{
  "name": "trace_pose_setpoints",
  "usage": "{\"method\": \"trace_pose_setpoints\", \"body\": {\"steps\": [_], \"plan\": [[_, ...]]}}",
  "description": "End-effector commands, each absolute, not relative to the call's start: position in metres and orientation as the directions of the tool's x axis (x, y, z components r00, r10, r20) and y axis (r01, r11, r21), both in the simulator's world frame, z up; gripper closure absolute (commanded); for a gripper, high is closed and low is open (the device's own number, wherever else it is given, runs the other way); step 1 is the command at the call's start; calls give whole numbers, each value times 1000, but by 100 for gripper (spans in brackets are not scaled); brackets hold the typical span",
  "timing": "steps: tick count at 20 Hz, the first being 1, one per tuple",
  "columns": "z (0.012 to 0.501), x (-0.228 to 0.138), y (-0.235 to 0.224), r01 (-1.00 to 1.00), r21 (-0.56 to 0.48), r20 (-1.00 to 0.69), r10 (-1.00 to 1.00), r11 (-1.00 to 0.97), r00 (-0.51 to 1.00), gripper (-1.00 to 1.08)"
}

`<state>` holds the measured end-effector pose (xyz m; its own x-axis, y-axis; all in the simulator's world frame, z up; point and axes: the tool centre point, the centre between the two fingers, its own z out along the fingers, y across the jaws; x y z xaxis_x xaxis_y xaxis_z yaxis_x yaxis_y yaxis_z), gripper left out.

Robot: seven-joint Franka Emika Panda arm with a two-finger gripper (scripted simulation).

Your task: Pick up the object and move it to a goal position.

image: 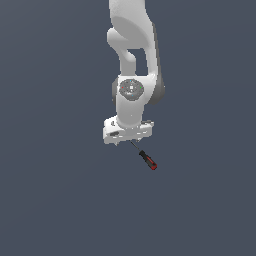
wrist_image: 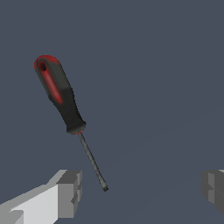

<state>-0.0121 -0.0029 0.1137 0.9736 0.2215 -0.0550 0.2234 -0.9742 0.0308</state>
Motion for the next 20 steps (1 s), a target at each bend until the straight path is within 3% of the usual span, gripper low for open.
{"method": "trace_pose_setpoints", "body": {"steps": [1,10,20], "plan": [[104,-11,9,300,24,-48,299,-953,953,-92],[75,-9,49,529,6,-16,529,-848,848,-92],[65,-9,65,609,0,0,609,-793,793,-92]]}}
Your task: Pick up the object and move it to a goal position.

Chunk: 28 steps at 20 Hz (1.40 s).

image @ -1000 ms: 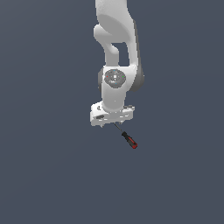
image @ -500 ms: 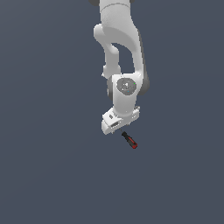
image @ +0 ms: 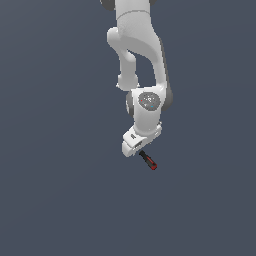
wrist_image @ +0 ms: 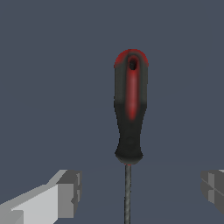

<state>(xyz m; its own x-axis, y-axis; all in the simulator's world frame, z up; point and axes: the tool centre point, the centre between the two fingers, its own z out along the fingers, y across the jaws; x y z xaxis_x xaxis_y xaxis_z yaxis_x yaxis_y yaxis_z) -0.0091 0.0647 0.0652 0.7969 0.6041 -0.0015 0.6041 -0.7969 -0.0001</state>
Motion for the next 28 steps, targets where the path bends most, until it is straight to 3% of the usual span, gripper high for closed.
{"method": "trace_pose_setpoints", "body": {"steps": [1,19,20,28], "plan": [[65,-9,65,604,0,-1,604,-797,797,-92],[15,-9,65,609,0,0,609,-794,794,-92],[15,-9,65,609,0,0,609,-794,794,108],[15,-9,65,609,0,0,609,-794,794,108]]}}
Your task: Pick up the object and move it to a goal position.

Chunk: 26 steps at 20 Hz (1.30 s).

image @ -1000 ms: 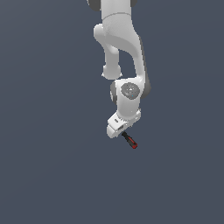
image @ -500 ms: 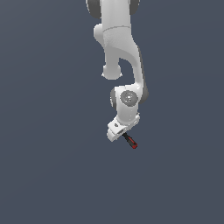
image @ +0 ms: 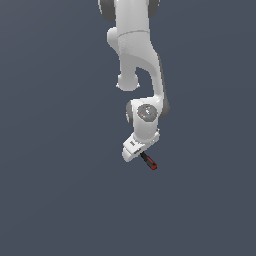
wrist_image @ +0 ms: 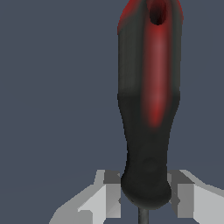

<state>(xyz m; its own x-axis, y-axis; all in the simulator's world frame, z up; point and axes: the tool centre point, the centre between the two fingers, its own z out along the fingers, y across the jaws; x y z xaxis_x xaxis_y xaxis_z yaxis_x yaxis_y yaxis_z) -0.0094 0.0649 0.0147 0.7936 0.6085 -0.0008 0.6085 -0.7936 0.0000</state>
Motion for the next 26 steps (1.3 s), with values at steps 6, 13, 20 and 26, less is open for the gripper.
{"method": "trace_pose_setpoints", "body": {"steps": [6,13,20,26], "plan": [[19,-8,59,609,0,0,609,-794,794,108],[43,-1,23,609,0,0,609,-793,793,108],[87,14,-43,609,-1,0,609,-793,793,108],[129,28,-105,609,-1,1,609,-793,793,108]]}}
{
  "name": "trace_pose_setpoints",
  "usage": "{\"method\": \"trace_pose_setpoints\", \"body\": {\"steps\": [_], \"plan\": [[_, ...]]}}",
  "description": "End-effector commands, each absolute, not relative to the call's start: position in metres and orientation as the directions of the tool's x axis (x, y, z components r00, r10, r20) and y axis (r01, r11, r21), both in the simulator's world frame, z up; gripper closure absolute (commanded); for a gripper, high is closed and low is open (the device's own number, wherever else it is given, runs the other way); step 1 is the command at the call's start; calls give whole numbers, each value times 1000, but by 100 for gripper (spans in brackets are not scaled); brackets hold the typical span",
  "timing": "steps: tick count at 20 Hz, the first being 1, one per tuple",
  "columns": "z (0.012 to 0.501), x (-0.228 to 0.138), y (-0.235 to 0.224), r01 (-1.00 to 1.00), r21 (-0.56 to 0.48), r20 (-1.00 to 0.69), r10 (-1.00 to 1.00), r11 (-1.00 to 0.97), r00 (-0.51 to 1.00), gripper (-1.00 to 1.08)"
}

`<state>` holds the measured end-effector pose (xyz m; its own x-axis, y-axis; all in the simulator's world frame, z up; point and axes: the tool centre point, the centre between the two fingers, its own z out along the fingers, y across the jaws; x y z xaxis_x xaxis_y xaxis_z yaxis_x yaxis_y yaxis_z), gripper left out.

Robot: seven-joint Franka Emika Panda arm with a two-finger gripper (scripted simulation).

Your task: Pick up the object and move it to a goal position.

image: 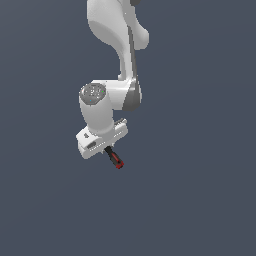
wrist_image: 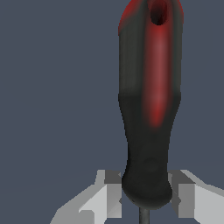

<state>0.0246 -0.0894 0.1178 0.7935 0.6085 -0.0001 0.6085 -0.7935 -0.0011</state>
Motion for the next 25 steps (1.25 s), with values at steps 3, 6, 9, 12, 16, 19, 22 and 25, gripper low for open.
{"method": "trace_pose_setpoints", "body": {"steps": [3,6,9,12,16,19,22,25], "plan": [[150,36,-136,610,-1,1,610,-793,793,108],[169,43,-164,610,-1,1,610,-793,793,108],[184,49,-187,609,-1,1,609,-793,793,108],[195,54,-204,609,-1,1,609,-793,793,108],[205,59,-219,609,0,0,609,-793,793,108],[210,62,-226,609,0,0,609,-793,793,108],[212,63,-230,609,0,0,609,-793,793,108],[213,64,-231,609,0,0,609,-793,793,108]]}}
